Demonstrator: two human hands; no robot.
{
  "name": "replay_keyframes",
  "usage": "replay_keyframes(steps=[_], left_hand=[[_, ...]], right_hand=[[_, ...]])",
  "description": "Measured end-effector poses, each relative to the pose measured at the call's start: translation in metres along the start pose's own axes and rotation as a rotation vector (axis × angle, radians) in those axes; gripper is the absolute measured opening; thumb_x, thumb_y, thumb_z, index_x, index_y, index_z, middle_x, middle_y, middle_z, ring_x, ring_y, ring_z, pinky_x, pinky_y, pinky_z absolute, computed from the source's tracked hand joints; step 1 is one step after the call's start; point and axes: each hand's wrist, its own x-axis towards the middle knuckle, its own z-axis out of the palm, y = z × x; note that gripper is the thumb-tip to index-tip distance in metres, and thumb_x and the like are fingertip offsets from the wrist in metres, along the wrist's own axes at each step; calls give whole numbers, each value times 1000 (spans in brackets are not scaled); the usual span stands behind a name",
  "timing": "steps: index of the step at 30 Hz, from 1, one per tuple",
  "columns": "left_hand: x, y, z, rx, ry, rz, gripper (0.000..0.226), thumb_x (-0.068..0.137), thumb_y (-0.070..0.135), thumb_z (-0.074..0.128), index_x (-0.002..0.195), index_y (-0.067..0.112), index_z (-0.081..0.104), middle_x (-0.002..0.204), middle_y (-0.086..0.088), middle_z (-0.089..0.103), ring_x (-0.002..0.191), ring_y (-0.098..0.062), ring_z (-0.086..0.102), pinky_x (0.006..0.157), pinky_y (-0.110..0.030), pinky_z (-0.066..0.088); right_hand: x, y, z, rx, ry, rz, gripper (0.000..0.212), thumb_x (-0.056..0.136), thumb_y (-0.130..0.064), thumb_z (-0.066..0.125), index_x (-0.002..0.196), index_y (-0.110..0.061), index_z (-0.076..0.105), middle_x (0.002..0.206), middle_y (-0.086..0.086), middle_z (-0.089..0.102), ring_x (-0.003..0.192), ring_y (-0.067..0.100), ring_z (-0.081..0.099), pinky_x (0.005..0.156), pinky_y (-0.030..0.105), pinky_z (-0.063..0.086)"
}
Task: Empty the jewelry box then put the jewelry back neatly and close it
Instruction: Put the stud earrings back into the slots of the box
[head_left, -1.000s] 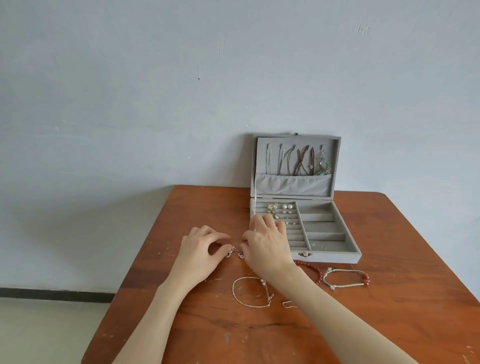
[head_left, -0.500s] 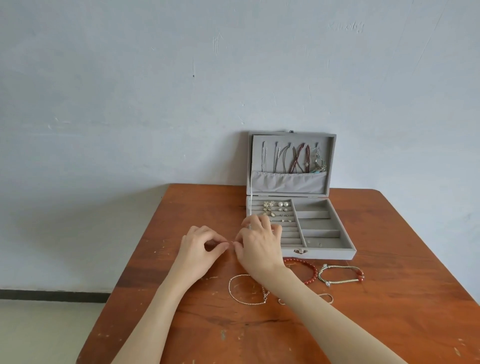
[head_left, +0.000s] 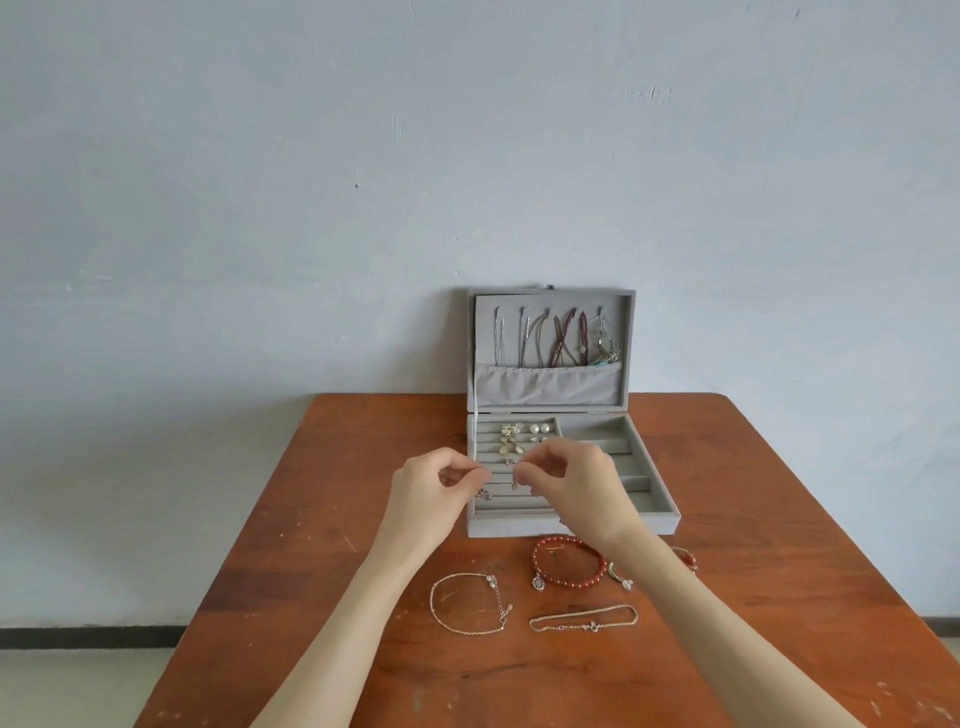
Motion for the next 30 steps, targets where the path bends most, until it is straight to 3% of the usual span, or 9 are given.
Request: replay_keyframes(steps=[4,8,11,13,15,23,30], left_hand=[[4,9,15,84,-30,-34,4,82,25,66,82,21,67,76,10,65,71,1,56,58,-2,39],[6,10,25,143,-57,-80,5,83,25,65,80,21,65,73,11,62,65,-1,56,49,-9,39],[11,10,31,218,-43,-102,8,83,25,63,76,22,62,76,11,59,73,-6,58,62,-17,44],[17,9,36,278,-16,-108,12,84,27,61,72,25,60,82,9,64,88,-16,60,80,-32,48],[21,9,39,335,-1,-109,16,84,30,59,69,28,58,88,7,68,97,-20,58,88,-42,45],[31,5,47,465,30,-112,18,86,39,57,84,25,69,101,7,67,103,-21,51,87,-36,38],[33,6,46,483,40,-76,15,87,30,57,87,20,69,97,3,68,100,-22,56,85,-36,43]], right_hand=[[5,7,-13,-130,-173,88,11,83,-20,64,73,-16,66,74,3,69,61,11,58,58,24,50],[13,8,-18,-209,-236,127,12,83,-19,63,74,-13,67,72,2,67,57,12,58,54,22,50],[26,9,-16,-256,-229,206,17,82,-16,61,77,-2,70,68,7,66,56,15,57,51,20,47],[33,11,-13,-282,-231,242,18,82,-14,59,74,0,68,59,6,61,47,11,50,47,18,43],[38,14,-9,-302,-230,261,17,82,-14,59,71,-2,65,52,2,55,44,8,44,46,19,40],[57,26,5,-337,-202,281,24,77,-28,64,77,-5,57,57,4,50,64,25,56,66,32,51],[63,25,11,-400,-216,274,37,78,-35,66,59,-16,41,59,3,46,77,26,59,77,36,54]])
